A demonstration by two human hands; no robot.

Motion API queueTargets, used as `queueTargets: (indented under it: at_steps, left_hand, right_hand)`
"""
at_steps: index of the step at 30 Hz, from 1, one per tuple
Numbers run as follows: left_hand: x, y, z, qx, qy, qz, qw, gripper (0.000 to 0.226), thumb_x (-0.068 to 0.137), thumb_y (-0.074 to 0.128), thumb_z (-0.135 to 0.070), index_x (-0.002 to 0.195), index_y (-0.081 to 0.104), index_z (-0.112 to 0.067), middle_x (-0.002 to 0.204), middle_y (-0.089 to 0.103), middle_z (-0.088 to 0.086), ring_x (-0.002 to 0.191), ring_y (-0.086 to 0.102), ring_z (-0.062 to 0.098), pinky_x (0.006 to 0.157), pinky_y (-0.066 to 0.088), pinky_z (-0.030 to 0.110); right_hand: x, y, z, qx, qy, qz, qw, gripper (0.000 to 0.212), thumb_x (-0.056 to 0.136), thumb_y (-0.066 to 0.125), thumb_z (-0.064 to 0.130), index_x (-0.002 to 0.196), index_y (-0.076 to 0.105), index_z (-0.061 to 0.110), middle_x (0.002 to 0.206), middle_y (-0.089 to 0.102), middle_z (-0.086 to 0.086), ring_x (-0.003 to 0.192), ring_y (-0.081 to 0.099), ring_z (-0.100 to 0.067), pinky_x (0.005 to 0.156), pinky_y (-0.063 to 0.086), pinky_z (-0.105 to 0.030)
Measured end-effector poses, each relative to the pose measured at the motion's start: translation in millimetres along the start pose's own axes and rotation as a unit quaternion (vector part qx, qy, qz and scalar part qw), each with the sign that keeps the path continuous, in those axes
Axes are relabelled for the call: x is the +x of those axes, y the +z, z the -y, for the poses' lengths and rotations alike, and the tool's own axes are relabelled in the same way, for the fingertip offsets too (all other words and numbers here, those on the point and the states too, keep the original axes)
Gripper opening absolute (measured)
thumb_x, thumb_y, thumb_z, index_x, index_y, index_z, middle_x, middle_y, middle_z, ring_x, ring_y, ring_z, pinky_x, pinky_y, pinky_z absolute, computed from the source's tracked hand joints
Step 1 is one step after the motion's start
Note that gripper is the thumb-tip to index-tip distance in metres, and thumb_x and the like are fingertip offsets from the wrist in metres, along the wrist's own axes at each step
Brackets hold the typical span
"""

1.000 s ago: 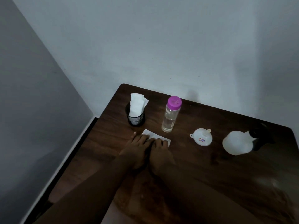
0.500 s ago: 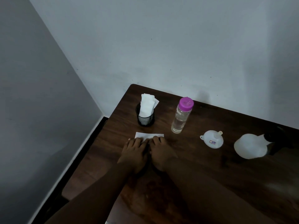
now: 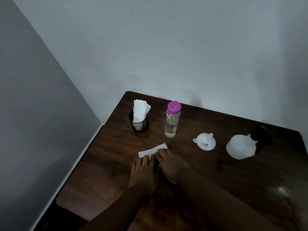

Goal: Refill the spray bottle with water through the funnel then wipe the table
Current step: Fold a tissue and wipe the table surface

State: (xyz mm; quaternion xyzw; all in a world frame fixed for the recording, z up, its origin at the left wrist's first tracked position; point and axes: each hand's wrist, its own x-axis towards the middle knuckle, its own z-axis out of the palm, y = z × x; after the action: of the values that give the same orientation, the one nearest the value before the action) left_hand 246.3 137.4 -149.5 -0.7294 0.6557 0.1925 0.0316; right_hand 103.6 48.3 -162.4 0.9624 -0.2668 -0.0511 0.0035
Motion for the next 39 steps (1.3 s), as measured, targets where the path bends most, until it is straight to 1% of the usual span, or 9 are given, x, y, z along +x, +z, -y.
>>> queueTargets:
  at_steps: [4,9,13,22,24,28,33,37,39]
  left_hand:
    - [-8,5,-33,-0.003,0.008,0.012,1.0,0.068,0.104,0.026,-0.055,0.162,0.008,-0.025,0.167,0.02,0.006,0.151,0.021,0.028,0.123,0.013,0.043]
    - [-13,14,-74,-0.014,0.028,0.016,0.999,0.066,0.103,0.026,-0.056,0.161,0.012,-0.026,0.166,0.023,0.004,0.151,0.023,0.026,0.123,0.014,0.041]
    - [-18,23,-107,-0.011,0.044,0.021,0.999,0.072,0.097,0.017,-0.061,0.16,0.015,-0.026,0.164,0.027,0.004,0.148,0.027,0.027,0.122,0.019,0.042]
    - [-23,41,-188,-0.012,0.095,0.026,0.995,0.066,0.1,0.029,-0.055,0.158,0.023,-0.024,0.159,0.033,0.005,0.143,0.033,0.027,0.12,0.025,0.042]
    - [-23,46,-207,-0.004,0.107,0.027,0.994,0.067,0.1,0.029,-0.055,0.158,0.024,-0.023,0.159,0.033,0.006,0.144,0.033,0.028,0.12,0.024,0.042]
    - [-24,53,-242,0.002,0.136,0.035,0.99,0.067,0.1,0.03,-0.055,0.159,0.023,-0.021,0.16,0.032,0.008,0.145,0.031,0.031,0.121,0.022,0.044]
    - [-23,59,-285,0.014,0.172,0.059,0.983,0.069,0.101,0.032,-0.054,0.16,0.018,-0.021,0.164,0.025,0.01,0.149,0.024,0.033,0.124,0.015,0.047]
    - [-17,68,-314,0.039,0.203,0.067,0.976,0.082,0.091,0.018,-0.063,0.16,0.014,-0.02,0.165,0.023,0.011,0.152,0.019,0.033,0.126,0.004,0.051]
    - [-12,74,-326,0.053,0.218,0.071,0.972,0.083,0.09,0.018,-0.064,0.161,0.014,-0.02,0.166,0.021,0.012,0.154,0.016,0.034,0.125,-0.001,0.051]
  right_hand:
    - [-28,2,-10,0.004,0.005,0.071,0.997,0.058,0.103,0.044,0.028,0.152,0.028,0.002,0.157,0.031,-0.02,0.147,0.027,-0.034,0.121,0.024,-0.046]
    - [-72,-3,-22,-0.033,0.004,0.086,0.996,0.061,0.105,0.038,0.025,0.155,0.014,0.0,0.163,0.016,-0.022,0.151,0.013,-0.036,0.123,0.008,-0.045]
    - [-105,0,-34,-0.038,0.02,0.111,0.993,0.061,0.106,0.038,0.024,0.155,0.013,-0.001,0.162,0.015,-0.024,0.151,0.013,-0.038,0.124,0.01,-0.047]
    - [-185,17,-71,0.036,0.094,0.134,0.986,0.06,0.104,0.038,0.023,0.155,0.016,0.0,0.162,0.015,-0.024,0.151,0.014,-0.039,0.124,0.014,-0.049]
    - [-204,22,-79,0.038,0.099,0.121,0.987,0.059,0.104,0.038,0.023,0.154,0.016,-0.001,0.162,0.015,-0.024,0.151,0.013,-0.039,0.125,0.006,-0.048]
    - [-241,22,-93,0.046,0.129,0.116,0.984,0.058,0.106,0.036,0.022,0.154,0.016,-0.001,0.162,0.015,-0.025,0.151,0.013,-0.039,0.123,0.018,-0.048]
    - [-283,20,-112,0.065,0.178,0.133,0.973,0.056,0.106,0.037,0.021,0.155,0.017,-0.001,0.162,0.014,-0.024,0.151,0.014,-0.037,0.123,0.019,-0.047]
    - [-311,30,-128,0.094,0.225,0.117,0.963,0.058,0.092,0.067,0.025,0.139,0.05,-0.002,0.143,0.05,-0.027,0.134,0.05,-0.039,0.107,0.045,-0.046]
    - [-325,26,-132,0.077,0.235,0.101,0.964,0.057,0.101,0.052,0.027,0.148,0.037,0.0,0.154,0.036,-0.025,0.143,0.037,-0.037,0.117,0.033,-0.046]
